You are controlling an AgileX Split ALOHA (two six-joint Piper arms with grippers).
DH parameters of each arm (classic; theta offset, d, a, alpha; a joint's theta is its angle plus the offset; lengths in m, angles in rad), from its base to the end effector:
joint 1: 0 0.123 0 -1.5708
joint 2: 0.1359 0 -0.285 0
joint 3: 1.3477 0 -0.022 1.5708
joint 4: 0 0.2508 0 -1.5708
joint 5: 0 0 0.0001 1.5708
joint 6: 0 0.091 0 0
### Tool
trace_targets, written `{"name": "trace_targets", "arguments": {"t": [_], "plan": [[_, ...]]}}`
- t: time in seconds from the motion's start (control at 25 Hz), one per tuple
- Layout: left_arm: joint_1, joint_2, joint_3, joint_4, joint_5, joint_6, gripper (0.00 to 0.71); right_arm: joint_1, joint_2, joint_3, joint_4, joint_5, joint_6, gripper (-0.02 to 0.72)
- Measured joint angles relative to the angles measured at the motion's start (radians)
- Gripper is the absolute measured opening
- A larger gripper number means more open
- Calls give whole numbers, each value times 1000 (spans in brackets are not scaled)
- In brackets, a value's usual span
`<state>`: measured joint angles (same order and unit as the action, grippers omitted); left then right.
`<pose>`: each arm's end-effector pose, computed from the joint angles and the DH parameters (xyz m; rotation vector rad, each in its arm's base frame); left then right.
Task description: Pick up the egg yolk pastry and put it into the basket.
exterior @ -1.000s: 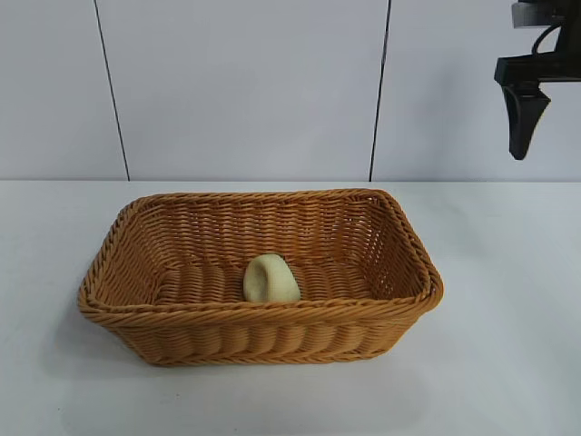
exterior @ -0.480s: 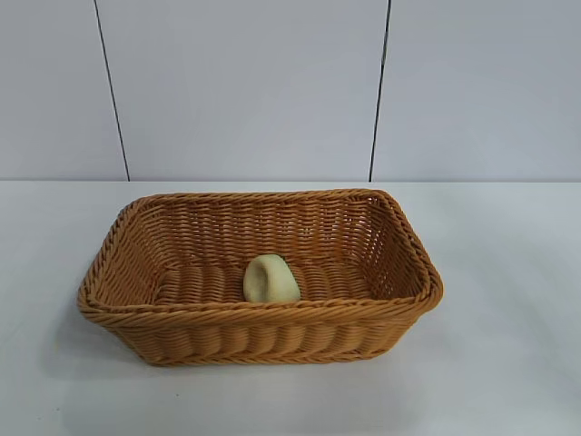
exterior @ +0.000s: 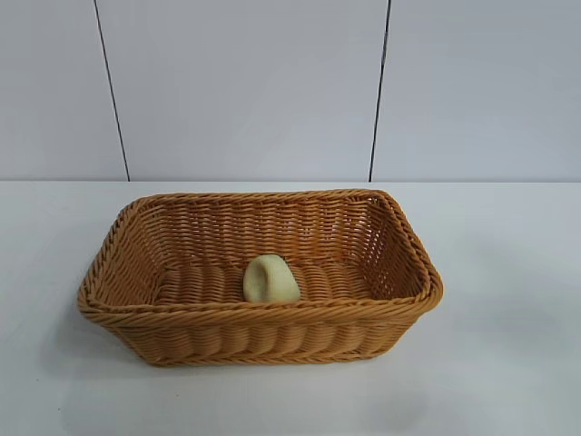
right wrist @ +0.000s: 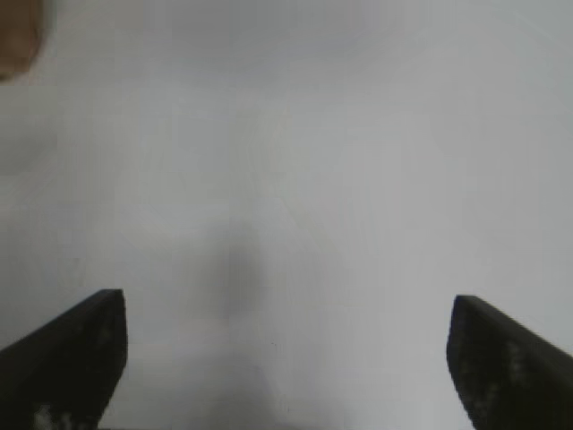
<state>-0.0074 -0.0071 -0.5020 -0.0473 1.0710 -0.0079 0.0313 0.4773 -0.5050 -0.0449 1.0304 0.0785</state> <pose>-0.0067 -0.0037 0.2770 0.0022 2.0452 -0.0662 0.0690 -0.0013 0.2655 0.0462 2.4845 -0.0112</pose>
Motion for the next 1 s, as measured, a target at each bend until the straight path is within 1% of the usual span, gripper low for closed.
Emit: {"name": "trace_targets", "arguments": {"t": [0.32,0.56,1.0], "plan": [[0,0,0,0,0,0,692,0,-310,2,3,-6,0,696],[0,0,0,0,0,0,692,0,-461,2,3,-7,0,696],[0,0,0,0,-2,0,692,0,-481,3,3,-7,-4,696]]}}
